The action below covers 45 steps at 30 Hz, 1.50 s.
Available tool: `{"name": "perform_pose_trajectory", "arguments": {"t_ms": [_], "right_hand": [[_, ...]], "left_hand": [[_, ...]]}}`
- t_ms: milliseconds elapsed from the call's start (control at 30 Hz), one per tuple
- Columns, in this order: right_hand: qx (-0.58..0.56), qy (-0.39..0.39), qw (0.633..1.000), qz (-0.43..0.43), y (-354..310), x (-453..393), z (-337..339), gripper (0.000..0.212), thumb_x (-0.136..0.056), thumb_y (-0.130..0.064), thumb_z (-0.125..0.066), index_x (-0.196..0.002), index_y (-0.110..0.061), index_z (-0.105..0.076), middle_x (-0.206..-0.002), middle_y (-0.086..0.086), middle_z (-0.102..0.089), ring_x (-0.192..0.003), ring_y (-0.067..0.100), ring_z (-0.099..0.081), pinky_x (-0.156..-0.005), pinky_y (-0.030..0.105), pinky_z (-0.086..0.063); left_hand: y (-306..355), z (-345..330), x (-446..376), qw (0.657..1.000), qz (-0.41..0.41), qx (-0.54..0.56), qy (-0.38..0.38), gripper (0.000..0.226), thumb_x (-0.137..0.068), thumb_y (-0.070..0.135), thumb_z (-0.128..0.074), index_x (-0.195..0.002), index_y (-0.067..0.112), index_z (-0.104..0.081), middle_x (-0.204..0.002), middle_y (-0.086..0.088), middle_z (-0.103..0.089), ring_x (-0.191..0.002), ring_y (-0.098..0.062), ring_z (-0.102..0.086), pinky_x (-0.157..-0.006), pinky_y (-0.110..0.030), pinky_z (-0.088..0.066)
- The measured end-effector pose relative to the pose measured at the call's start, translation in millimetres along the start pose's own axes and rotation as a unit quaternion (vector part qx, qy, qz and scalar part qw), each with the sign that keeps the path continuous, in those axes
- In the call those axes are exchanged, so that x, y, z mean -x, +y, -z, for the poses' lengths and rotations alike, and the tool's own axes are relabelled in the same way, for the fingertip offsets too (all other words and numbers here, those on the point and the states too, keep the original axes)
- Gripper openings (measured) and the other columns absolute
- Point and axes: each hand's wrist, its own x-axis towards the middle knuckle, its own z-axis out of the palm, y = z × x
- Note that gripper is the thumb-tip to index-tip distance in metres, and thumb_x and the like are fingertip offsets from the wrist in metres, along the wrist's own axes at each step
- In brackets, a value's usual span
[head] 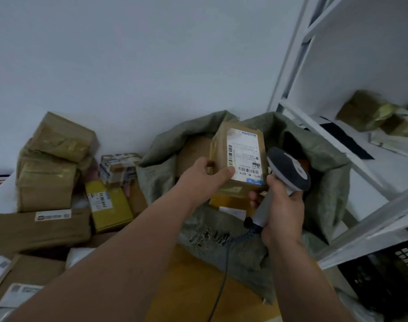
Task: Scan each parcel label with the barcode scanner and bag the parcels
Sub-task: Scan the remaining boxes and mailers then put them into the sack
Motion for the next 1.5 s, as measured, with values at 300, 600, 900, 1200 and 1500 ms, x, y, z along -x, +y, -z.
{"name": "perform_pose_trajectory", "arguments": {"t_ms": [300, 600, 900, 1200, 1500], "right_hand": [[0.007, 0.035, 0.999, 0.006, -8.4, -69.5, 19.1, 0.031, -0.094, -0.026, -0.066, -0.123, -0.018, -0.058, -0.102, 0.009, -0.074, -0.07, 0.022, -0.07, -0.068, 0.036, -0.058], [0.101, 0.043, 0.989, 0.1, 8.1, -94.3, 10.8, 0.048, -0.085, -0.04, -0.073, -0.128, -0.03, -0.055, -0.126, -0.008, -0.064, -0.118, 0.011, -0.06, -0.107, 0.042, -0.047], [0.165, 0.048, 0.978, 0.118, 19.6, -94.2, 5.7, 0.051, -0.09, -0.036, -0.07, -0.137, -0.021, -0.056, -0.135, 0.0, -0.05, -0.111, 0.01, -0.053, -0.104, 0.033, -0.044], [0.176, -0.059, 0.981, 0.059, 26.7, -56.3, -15.3, 0.02, -0.094, -0.035, -0.066, -0.111, -0.03, -0.056, -0.091, -0.023, -0.054, -0.087, 0.002, -0.054, -0.087, 0.03, -0.04], [0.233, -0.179, 0.956, 0.023, 67.6, 65.6, -71.0, 0.019, -0.091, -0.036, -0.068, -0.106, -0.027, -0.06, -0.095, 0.003, -0.071, -0.093, 0.027, -0.069, -0.087, 0.056, -0.057]], "left_hand": [[40.2, -49.7, -45.2, 0.996, 0.026, -0.061, -0.055, 0.052, -0.1, 0.049, -0.044, -0.143, 0.02, -0.045, -0.129, -0.003, -0.058, -0.101, -0.016, -0.056, -0.082, -0.029, -0.048], [43.4, -81.4, -73.6, 0.994, -0.001, 0.035, -0.1, 0.066, -0.098, 0.011, -0.053, -0.151, 0.039, -0.027, -0.146, 0.004, -0.048, -0.125, -0.012, -0.049, -0.093, -0.023, -0.039], [13.6, -59.3, -79.0, 0.999, -0.044, -0.019, -0.009, 0.059, -0.099, 0.018, -0.051, -0.15, 0.04, -0.031, -0.148, 0.004, -0.041, -0.115, -0.008, -0.049, -0.076, -0.013, -0.037], [-15.4, 0.8, -39.9, 0.983, -0.082, -0.142, 0.088, 0.054, -0.101, 0.014, -0.046, -0.151, 0.026, -0.032, -0.153, 0.002, -0.031, -0.138, -0.017, -0.034, -0.111, -0.025, -0.029], [-87.8, 85.9, 35.7, 0.957, -0.067, -0.25, 0.131, 0.052, -0.097, 0.032, -0.05, -0.148, 0.03, -0.038, -0.152, 0.002, -0.036, -0.139, -0.024, -0.033, -0.112, -0.047, -0.034]]}}
